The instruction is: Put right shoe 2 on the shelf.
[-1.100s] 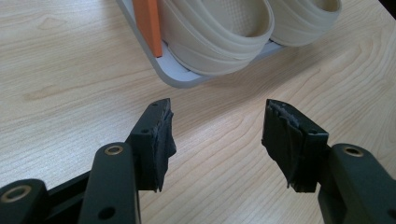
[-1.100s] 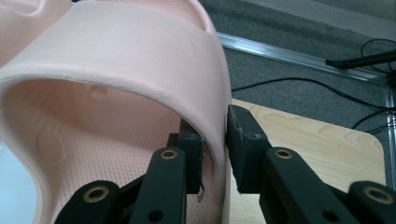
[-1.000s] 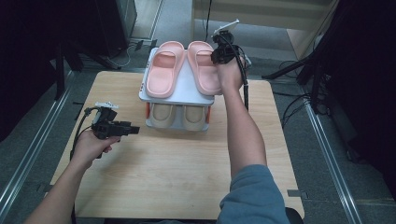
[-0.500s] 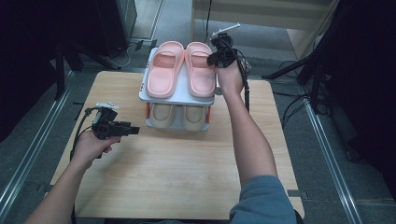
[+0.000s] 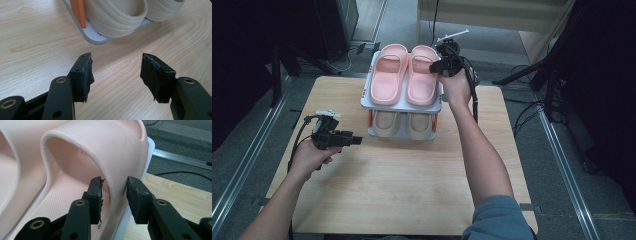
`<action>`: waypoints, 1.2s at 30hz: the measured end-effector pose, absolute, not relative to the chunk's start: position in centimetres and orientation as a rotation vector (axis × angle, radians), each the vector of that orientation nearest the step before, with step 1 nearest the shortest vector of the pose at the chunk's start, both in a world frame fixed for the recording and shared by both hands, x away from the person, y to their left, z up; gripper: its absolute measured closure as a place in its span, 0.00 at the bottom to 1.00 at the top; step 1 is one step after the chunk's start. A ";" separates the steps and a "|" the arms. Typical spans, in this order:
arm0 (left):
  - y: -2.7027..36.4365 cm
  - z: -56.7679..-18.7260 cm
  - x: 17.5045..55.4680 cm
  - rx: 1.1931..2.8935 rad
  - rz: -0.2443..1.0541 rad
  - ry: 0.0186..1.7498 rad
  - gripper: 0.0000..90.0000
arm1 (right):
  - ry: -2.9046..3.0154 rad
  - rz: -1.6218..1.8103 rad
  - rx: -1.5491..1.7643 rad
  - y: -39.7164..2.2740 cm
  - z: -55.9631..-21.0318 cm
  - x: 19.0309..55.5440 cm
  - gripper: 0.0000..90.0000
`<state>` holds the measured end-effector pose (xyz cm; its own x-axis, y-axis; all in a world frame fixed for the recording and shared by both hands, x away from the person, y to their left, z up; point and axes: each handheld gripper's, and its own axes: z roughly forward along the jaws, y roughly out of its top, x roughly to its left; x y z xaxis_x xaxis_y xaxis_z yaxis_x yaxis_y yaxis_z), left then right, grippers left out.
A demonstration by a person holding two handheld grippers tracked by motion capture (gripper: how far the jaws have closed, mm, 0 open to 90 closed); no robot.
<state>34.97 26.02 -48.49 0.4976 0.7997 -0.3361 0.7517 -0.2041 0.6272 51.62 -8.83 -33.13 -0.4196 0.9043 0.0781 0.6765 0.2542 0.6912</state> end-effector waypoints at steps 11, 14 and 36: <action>26.0 -48.5 35.0 1.976 0.078 1.278 0.47 | 2.199 0.950 1.438 -8.0 -33.0 52.0 0.72; 26.0 -48.5 35.0 1.981 0.075 1.275 0.47 | 2.197 0.956 1.435 -8.0 -33.0 51.9 0.70; 25.9 -48.6 35.0 1.985 0.078 1.275 0.47 | 2.226 1.006 1.382 -8.5 -33.5 50.1 0.68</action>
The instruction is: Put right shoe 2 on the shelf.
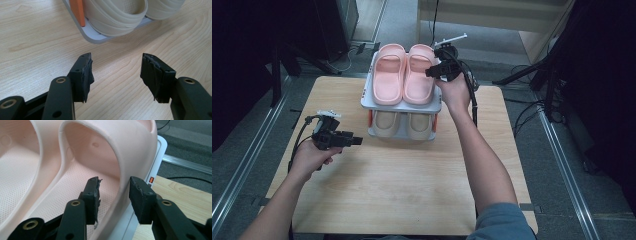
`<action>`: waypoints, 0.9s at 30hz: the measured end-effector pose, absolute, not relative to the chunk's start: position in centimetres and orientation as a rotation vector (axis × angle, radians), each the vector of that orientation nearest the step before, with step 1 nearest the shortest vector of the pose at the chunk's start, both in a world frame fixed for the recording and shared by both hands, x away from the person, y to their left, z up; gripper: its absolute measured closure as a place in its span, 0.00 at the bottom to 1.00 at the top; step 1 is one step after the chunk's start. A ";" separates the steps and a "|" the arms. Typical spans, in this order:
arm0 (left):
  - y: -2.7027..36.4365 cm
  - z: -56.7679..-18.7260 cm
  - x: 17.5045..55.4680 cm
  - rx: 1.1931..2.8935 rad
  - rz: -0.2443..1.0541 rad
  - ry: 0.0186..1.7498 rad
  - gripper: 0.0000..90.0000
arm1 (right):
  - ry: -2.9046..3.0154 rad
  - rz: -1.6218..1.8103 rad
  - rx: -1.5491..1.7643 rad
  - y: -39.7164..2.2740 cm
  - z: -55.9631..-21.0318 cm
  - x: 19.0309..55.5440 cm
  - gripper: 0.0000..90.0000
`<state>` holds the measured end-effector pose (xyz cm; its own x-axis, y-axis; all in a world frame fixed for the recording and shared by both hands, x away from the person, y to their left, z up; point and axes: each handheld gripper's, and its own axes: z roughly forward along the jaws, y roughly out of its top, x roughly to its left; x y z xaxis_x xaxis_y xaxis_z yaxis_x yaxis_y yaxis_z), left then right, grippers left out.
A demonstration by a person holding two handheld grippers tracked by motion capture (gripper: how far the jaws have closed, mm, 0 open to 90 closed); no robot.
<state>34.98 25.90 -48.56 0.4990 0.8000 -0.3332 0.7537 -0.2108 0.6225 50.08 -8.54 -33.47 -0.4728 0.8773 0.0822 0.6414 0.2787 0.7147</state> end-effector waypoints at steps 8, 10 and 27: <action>25.9 -48.6 35.0 1.985 0.080 1.280 0.47 | 2.229 1.063 1.348 -9.2 -33.1 49.2 0.66; 25.9 -48.6 35.0 1.986 0.079 1.279 0.47 | 2.230 1.073 1.346 -9.3 -33.1 49.0 0.66; 25.7 -48.7 35.0 2.002 0.096 1.277 0.47 | 2.282 1.229 1.244 -12.4 -33.6 43.8 0.77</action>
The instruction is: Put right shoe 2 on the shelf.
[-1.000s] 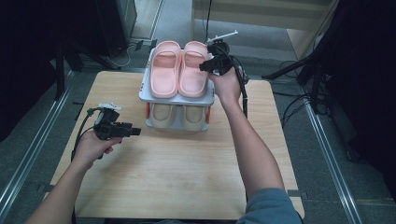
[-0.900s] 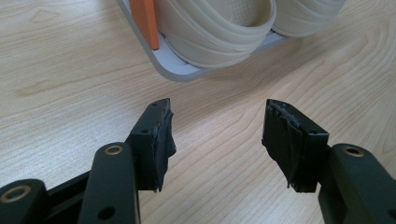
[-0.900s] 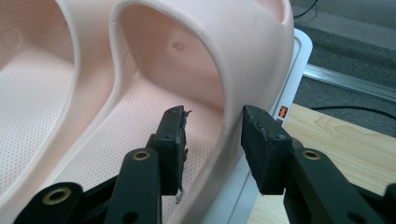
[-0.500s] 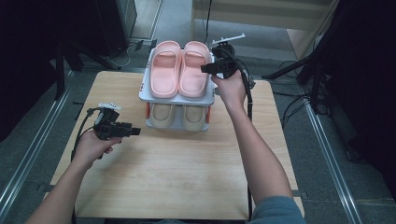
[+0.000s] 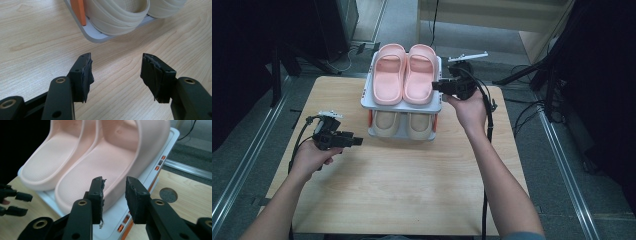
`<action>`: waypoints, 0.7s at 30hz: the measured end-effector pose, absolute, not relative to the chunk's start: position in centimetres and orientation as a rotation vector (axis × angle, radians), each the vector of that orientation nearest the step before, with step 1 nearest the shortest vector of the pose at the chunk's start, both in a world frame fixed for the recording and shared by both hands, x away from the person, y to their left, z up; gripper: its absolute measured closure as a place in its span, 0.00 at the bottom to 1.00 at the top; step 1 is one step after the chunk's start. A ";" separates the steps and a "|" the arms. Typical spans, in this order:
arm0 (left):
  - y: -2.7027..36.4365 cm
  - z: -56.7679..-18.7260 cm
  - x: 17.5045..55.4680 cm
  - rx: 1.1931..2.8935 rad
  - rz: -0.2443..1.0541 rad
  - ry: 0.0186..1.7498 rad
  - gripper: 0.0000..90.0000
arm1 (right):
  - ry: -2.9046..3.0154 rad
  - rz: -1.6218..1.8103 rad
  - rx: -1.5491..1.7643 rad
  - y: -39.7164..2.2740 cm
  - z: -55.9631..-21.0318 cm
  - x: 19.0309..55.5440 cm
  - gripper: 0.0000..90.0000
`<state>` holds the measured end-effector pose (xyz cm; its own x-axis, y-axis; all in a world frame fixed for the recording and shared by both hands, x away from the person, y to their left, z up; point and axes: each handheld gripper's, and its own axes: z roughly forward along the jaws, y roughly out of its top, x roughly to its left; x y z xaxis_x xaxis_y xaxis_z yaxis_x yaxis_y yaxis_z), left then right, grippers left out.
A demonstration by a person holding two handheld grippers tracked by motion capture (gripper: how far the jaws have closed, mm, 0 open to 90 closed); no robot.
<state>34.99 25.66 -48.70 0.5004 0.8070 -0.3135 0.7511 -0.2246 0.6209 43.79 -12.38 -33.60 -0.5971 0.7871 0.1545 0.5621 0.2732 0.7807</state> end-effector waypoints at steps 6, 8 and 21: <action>25.6 -48.7 35.1 2.001 0.092 1.278 0.47 | 2.313 1.234 1.205 -12.6 -34.3 42.2 0.78; 25.6 -48.8 35.1 1.997 0.098 1.278 0.47 | 2.318 1.248 1.196 -12.8 -34.7 41.6 0.78; 25.1 -48.8 35.9 2.012 0.096 1.265 0.46 | 2.337 1.304 1.127 -14.6 -37.5 38.1 0.74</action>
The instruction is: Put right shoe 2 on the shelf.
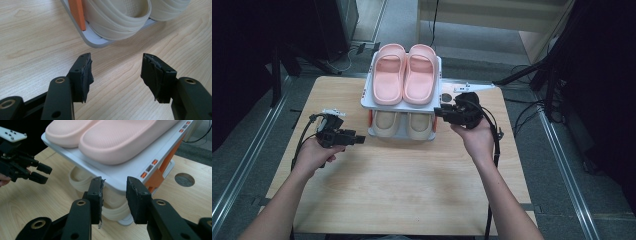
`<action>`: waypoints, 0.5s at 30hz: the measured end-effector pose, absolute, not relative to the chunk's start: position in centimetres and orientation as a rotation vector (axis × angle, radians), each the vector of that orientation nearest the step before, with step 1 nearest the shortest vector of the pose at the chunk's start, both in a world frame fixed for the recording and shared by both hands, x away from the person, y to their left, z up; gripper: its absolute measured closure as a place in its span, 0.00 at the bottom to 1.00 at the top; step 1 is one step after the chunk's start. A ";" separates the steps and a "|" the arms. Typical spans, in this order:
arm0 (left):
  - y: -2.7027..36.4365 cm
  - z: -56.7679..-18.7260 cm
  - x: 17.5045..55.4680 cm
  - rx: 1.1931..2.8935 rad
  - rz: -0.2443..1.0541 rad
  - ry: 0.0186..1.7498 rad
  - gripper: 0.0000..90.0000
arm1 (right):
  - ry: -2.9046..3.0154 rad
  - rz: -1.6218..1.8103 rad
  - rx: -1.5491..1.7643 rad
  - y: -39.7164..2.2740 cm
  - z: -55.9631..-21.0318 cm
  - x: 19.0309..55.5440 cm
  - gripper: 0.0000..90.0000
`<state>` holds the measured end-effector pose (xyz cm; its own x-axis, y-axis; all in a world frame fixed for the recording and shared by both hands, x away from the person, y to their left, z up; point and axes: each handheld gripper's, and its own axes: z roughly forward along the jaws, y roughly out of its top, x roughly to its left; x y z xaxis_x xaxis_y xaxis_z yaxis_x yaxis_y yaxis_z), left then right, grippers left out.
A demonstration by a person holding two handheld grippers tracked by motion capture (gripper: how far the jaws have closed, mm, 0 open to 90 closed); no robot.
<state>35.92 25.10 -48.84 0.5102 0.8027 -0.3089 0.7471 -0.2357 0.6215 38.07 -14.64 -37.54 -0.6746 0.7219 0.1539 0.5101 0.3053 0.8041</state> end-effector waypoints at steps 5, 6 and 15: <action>24.9 -48.8 36.1 2.013 0.094 1.265 0.46 | 2.342 1.306 1.124 -15.2 -38.6 37.4 0.72; 24.9 -48.8 36.2 2.014 0.099 1.263 0.46 | 2.344 1.304 1.126 -15.3 -38.8 37.3 0.72; 24.6 -48.7 36.4 2.024 0.111 1.248 0.46 | 2.362 1.308 1.105 -15.8 -41.7 36.2 0.67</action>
<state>36.36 24.64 -48.72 0.5226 0.8006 -0.2932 0.7364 -0.2506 0.6284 36.17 -15.82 -41.75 -0.6917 0.7053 0.1555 0.5062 0.3199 0.8009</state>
